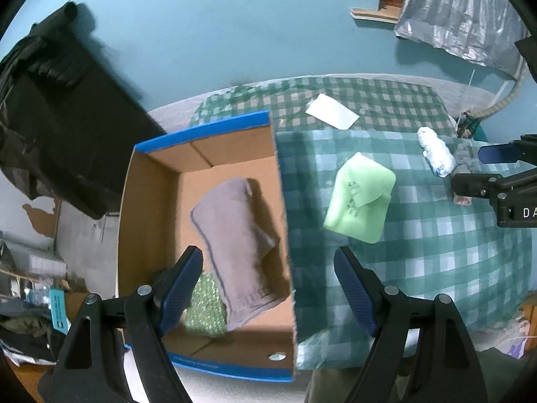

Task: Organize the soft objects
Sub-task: 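Move both tools back over the cloth toward the green cloth and bundle, then grasp the white wrapped bundle with the right tool while the left grasps the green cloth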

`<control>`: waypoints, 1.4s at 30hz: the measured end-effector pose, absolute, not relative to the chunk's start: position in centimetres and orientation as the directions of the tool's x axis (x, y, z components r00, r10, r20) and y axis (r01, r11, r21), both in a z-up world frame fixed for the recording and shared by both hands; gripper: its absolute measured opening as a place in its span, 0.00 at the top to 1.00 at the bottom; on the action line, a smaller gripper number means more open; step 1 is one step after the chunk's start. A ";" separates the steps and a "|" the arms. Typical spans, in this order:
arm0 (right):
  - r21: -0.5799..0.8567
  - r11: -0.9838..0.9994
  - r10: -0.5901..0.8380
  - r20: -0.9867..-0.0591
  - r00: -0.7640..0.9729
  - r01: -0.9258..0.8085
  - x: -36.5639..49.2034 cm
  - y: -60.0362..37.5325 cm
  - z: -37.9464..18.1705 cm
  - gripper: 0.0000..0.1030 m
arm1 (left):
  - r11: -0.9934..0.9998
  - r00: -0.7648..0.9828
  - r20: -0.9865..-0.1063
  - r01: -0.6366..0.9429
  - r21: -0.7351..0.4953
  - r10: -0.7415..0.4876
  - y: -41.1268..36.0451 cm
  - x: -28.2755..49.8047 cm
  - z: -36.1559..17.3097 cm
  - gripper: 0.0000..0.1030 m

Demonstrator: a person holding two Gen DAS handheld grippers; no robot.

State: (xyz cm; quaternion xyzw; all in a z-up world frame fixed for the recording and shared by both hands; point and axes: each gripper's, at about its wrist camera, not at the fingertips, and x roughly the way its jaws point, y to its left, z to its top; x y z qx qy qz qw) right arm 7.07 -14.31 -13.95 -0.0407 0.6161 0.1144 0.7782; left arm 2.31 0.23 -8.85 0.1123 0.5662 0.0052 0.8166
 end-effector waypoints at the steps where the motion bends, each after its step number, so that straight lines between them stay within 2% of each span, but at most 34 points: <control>1: 0.076 0.973 0.124 -0.969 0.215 -0.220 7.1 -14.8 -14.0 0.28 | 0.974 0.360 -0.923 0.125 0.190 0.134 -0.1 2.5 -8.8 0.21; 9: 0.060 0.986 0.092 -0.973 0.214 -0.153 7.5 -18.5 -14.6 0.28 | 0.967 0.365 -0.924 0.177 0.186 0.111 -3.1 4.3 -9.1 0.20; 23: 0.052 0.998 0.055 -0.979 0.197 -0.021 8.3 -24.8 -16.8 0.26 | 0.951 0.295 -0.950 0.252 0.178 0.100 -7.4 7.3 -12.6 0.20; 33: 0.083 0.987 0.058 -0.983 0.175 0.138 9.9 -29.5 -19.6 0.26 | 0.950 0.291 -0.954 0.270 0.160 0.078 -9.2 9.6 -14.7 0.20; 42: 0.116 0.971 0.084 -0.984 0.155 0.208 11.9 -31.2 -22.6 0.26 | 0.929 0.336 -0.936 0.304 0.211 0.103 -10.6 11.7 -17.7 0.20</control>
